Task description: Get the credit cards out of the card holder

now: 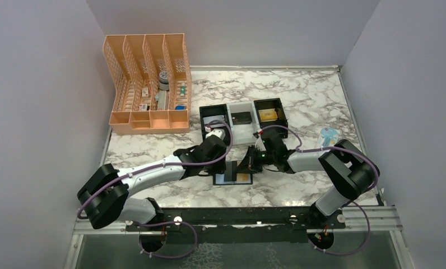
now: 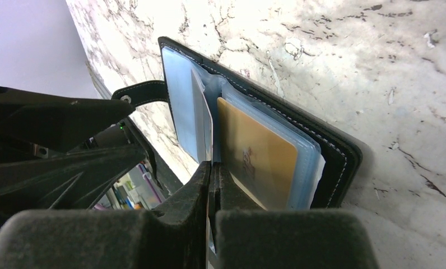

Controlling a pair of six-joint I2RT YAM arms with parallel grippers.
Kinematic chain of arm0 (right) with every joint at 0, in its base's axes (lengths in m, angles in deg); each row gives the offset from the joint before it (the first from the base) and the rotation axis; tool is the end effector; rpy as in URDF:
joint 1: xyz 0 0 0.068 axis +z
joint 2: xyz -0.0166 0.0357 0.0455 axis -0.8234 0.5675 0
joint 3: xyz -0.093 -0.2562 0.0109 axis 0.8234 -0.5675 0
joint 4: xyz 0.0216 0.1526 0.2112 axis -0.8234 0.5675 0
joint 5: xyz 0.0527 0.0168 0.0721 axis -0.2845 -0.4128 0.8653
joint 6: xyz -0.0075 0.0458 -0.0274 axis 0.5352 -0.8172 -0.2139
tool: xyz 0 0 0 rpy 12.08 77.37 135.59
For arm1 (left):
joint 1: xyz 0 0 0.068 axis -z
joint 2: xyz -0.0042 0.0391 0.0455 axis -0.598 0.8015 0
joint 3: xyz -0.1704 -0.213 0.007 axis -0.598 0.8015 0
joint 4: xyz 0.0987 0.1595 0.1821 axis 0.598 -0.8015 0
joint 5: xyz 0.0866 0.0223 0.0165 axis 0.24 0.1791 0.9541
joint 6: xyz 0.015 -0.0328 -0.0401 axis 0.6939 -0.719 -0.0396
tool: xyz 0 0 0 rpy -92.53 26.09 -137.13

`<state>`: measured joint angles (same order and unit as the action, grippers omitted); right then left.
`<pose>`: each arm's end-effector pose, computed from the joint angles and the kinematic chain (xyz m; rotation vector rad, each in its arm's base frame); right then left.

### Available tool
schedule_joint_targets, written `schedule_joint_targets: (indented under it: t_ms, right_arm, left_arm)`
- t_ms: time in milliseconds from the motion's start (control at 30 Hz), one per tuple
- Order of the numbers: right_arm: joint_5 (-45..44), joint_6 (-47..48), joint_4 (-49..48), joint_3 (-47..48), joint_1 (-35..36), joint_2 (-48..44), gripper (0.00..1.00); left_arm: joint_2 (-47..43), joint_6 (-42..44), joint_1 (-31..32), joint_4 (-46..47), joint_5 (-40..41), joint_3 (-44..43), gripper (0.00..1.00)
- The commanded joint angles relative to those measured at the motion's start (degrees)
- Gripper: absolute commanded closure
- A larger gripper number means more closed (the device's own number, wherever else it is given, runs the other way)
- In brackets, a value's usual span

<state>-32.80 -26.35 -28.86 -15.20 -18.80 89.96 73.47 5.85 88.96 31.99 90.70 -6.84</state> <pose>0.2059 0.1766 0.1137 0.1645 2.7125 1.3194 0.1603 -0.1985 0.1945 0.1908 2.5319 -0.5059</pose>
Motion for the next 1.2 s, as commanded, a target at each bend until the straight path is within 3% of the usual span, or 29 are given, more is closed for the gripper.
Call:
schedule_joint_targets:
  t_ms: [0,200,467,700,933,1167]
  right_arm:
    - [-0.98,0.44,1.95,0.10,-0.39,-0.91,0.99]
    - [-0.49,-0.10,0.86,-0.23,-0.45,-0.72,0.98]
    - [-1.25,-0.90,-1.83,-1.40,-0.50,-2.29,0.86]
    - [3.20,-3.51,-11.57,-3.78,-0.45,0.72,0.74]
    - [2.50,-5.42,-18.28,-5.30,-0.51,3.52,0.76]
    - [0.56,-4.55,-17.77,-5.73,-0.47,2.28,0.91]
  left_arm:
    - [0.82,-2.02,0.08,9.28,-5.41,0.71,0.59]
    - [5.25,-5.20,0.19,12.02,-6.48,2.80,0.78]
    - [6.76,-4.34,0.18,9.55,-4.82,5.22,0.88]
    - [6.62,-4.17,0.26,8.71,-4.01,6.32,0.92]
    - [6.09,-3.83,0.33,8.05,-3.36,6.63,0.93]
    - [6.15,-3.19,0.26,7.68,-3.15,6.19,0.94]
